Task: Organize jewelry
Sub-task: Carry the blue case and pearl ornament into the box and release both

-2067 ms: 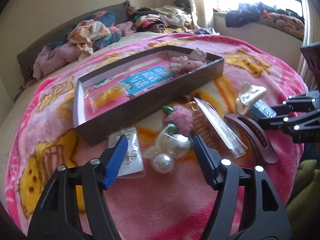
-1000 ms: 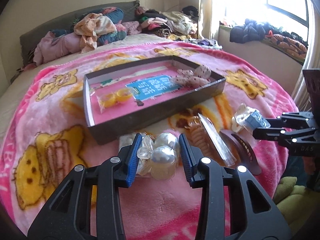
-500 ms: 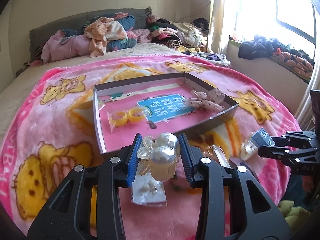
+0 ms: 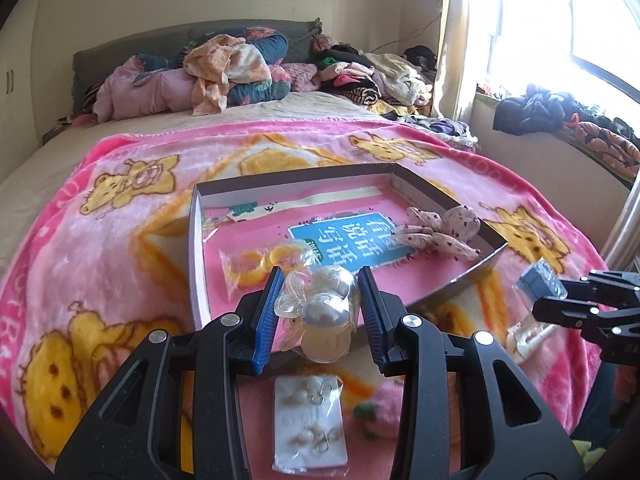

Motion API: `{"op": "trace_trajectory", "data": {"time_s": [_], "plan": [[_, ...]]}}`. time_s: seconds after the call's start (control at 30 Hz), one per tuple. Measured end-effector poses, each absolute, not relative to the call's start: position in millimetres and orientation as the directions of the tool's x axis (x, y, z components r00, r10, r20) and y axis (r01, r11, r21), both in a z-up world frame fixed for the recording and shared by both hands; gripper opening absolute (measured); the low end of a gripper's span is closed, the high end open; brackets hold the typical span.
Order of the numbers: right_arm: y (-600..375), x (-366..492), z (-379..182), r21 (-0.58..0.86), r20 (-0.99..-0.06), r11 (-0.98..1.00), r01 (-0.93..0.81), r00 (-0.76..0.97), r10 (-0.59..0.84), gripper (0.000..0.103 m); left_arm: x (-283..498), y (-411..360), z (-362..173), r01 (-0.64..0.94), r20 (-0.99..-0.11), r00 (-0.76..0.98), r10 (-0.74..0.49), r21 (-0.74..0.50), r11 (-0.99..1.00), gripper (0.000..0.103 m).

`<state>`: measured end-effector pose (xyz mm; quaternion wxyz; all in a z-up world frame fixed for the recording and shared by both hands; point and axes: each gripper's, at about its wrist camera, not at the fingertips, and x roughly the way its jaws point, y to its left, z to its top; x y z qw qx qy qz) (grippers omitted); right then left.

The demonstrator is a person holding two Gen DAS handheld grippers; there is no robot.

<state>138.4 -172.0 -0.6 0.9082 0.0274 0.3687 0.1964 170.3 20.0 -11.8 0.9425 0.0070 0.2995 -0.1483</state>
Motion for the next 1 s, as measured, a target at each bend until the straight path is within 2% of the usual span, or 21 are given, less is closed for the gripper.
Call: {"op": "trace_trajectory", "data": {"time_s": [1.0], "plan": [[-187.8, 214.2, -0.8, 0.175, -0.663, 0.949, -0.262, 0.681, 0.311, 0.034, 210.5, 5.7, -39.4, 0.260, -0.618, 0.735, -0.277, -0.121, 0.958, 0.030]]}}
